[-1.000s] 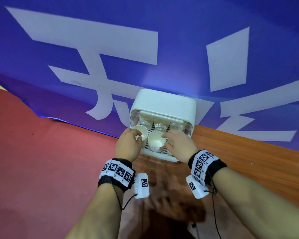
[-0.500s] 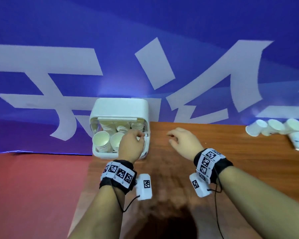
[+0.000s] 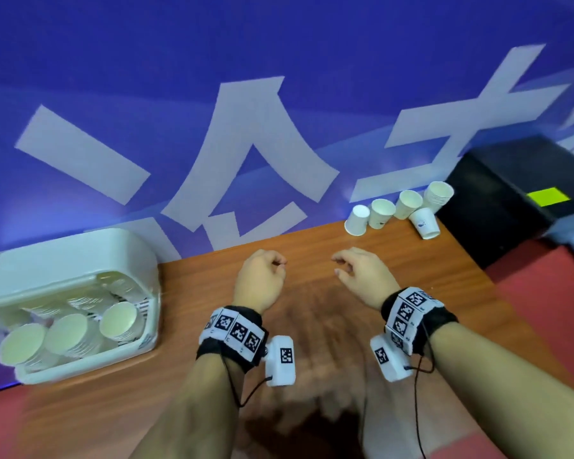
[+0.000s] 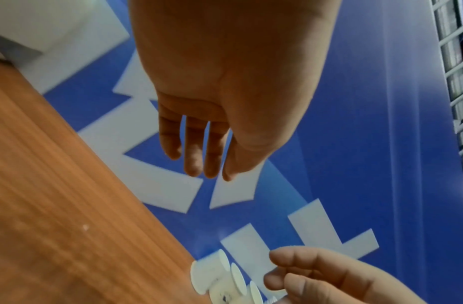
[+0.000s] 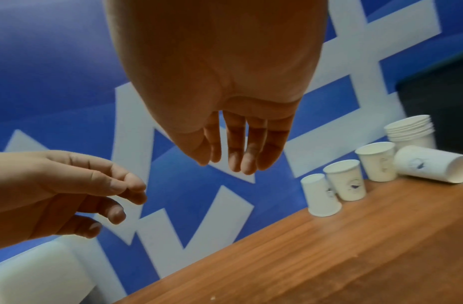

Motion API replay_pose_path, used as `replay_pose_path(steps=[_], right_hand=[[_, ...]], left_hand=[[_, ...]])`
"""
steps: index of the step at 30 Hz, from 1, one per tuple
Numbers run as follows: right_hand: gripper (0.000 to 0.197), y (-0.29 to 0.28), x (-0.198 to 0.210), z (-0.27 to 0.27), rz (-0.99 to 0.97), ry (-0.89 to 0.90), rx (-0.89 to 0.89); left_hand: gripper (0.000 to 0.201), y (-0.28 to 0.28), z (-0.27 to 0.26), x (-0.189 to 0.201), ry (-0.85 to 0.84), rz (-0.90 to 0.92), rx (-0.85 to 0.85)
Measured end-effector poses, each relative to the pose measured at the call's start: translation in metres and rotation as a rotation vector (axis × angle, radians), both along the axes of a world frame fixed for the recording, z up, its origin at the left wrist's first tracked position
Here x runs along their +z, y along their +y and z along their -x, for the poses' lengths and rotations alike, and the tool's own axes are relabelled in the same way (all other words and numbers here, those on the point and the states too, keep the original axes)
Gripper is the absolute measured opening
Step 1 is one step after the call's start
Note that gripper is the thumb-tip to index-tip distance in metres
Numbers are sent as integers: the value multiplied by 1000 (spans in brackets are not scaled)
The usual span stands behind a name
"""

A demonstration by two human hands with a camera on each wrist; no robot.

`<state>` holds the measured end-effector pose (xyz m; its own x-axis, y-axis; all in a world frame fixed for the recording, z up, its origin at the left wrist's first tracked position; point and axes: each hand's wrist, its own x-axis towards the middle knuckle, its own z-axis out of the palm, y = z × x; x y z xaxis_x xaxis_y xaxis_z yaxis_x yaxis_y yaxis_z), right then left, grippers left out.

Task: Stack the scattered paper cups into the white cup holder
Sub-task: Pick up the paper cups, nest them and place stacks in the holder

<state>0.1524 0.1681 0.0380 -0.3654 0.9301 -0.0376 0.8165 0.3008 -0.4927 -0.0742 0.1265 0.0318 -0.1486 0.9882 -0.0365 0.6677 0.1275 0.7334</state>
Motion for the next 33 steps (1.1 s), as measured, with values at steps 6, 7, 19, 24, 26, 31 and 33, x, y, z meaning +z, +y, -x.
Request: replay_pose_path(steps=[6, 7, 19, 24, 26, 31, 33], right_hand=[[27, 59, -28, -119, 44, 85, -71], [28, 69, -31, -137, 57, 93, -69], [32, 185, -51, -266, 184, 183, -112], [35, 225, -60, -287, 177, 191, -131], [36, 237, -66, -294, 188, 181, -139], [41, 263, -82, -304, 210, 171, -137], [47, 273, -91, -306, 253, 149, -149]], left_hand=[[13, 64, -117, -19, 54, 62, -50], [13, 74, -135, -23, 64, 71, -48], [16, 164, -261, -30, 109, 107, -3], [20, 198, -281, -40, 125, 152, -9], [22, 209, -287, -48, 132, 162, -34], [27, 237, -300, -66, 108, 216, -75], [27, 249, -303, -73, 116, 235, -96]])
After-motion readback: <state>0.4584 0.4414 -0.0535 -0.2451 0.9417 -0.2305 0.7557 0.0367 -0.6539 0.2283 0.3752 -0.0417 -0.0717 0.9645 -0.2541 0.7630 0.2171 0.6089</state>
